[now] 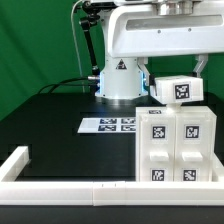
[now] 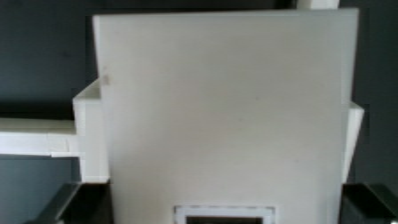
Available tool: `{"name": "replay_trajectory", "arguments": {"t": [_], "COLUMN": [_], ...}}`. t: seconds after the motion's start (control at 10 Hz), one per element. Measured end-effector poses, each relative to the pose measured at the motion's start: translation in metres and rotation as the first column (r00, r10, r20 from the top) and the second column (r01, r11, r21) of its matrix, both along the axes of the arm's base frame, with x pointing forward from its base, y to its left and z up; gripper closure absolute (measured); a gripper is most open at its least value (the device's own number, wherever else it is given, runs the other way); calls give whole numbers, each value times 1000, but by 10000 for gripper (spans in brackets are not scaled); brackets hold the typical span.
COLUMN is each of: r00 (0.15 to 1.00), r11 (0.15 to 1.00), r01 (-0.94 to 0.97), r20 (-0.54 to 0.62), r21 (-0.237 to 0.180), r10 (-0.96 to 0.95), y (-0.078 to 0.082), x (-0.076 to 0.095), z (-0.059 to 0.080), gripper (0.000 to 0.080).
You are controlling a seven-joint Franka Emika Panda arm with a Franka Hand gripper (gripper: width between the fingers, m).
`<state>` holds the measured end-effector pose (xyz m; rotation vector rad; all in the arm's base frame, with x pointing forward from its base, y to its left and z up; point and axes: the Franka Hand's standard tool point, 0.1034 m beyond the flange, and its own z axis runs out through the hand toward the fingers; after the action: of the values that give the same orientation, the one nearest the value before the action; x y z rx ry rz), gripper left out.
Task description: Assemble cabinet
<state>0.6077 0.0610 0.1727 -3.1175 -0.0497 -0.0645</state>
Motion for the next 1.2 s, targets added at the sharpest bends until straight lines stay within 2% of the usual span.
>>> {"name": "replay_trajectory", "arguments": {"t": [0.4,1.2], "r00": [1000,999], "r11": [1000,999], "r01": [-17,-32], "r20": [-20,-6], "r21": [-1,-2], "r10": [17,32], "y": [5,3], "x": [0,1], "z": [-7,-9], "gripper": [238,238]}}
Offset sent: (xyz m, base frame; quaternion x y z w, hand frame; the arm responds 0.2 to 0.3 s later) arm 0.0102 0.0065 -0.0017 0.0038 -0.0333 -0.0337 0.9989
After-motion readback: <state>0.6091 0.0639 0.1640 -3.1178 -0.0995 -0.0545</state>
